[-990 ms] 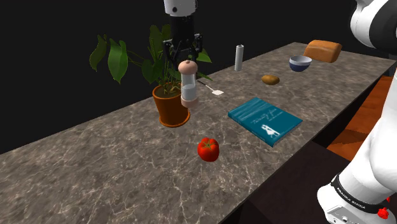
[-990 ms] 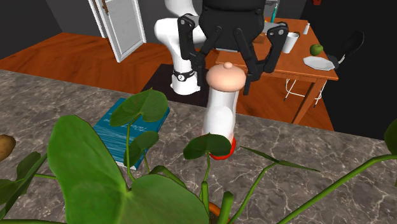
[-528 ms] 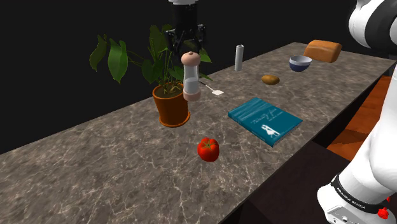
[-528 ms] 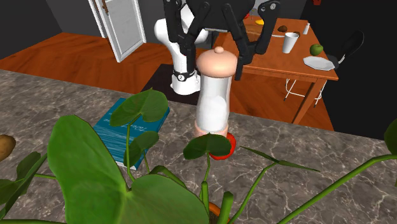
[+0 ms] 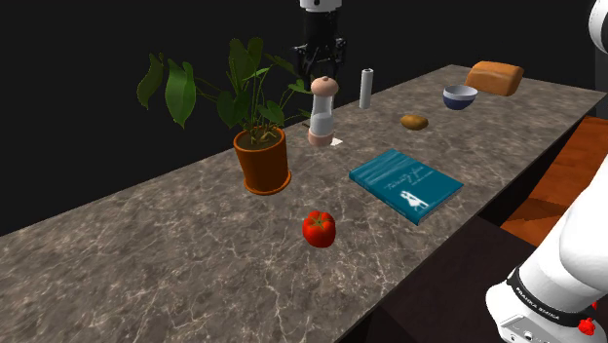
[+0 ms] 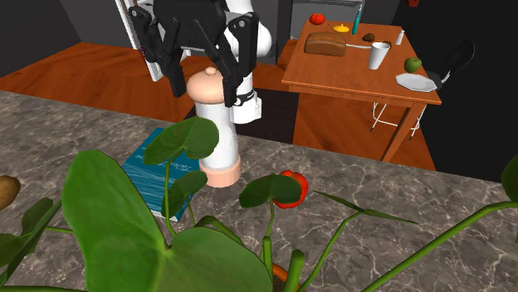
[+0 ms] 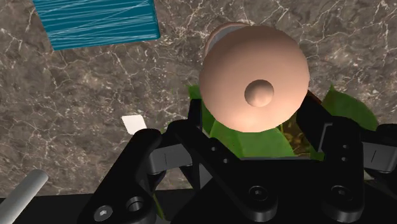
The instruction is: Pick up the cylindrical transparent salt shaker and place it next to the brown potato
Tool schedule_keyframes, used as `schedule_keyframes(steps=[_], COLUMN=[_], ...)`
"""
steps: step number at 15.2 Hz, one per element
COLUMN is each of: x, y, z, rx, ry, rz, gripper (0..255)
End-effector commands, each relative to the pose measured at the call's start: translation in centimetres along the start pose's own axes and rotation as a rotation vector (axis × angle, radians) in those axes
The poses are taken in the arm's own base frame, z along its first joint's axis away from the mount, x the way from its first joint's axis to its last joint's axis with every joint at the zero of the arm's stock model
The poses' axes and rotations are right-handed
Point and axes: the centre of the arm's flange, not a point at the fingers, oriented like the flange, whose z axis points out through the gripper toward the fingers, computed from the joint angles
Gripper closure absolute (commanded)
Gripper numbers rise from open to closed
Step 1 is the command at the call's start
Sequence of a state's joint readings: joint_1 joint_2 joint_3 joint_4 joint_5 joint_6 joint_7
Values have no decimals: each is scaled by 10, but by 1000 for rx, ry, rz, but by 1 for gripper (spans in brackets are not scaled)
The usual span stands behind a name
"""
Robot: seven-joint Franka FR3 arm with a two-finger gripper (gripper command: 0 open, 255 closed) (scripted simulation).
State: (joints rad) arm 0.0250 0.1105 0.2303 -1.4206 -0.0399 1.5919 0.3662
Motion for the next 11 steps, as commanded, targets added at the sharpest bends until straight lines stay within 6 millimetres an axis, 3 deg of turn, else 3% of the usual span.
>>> schedule_keyframes(steps=[1,11], x=[0,11], y=[27,156], z=[6,32], rx=[1,1], ry=[0,0], rz=[-1,-1], gripper=[255,255])
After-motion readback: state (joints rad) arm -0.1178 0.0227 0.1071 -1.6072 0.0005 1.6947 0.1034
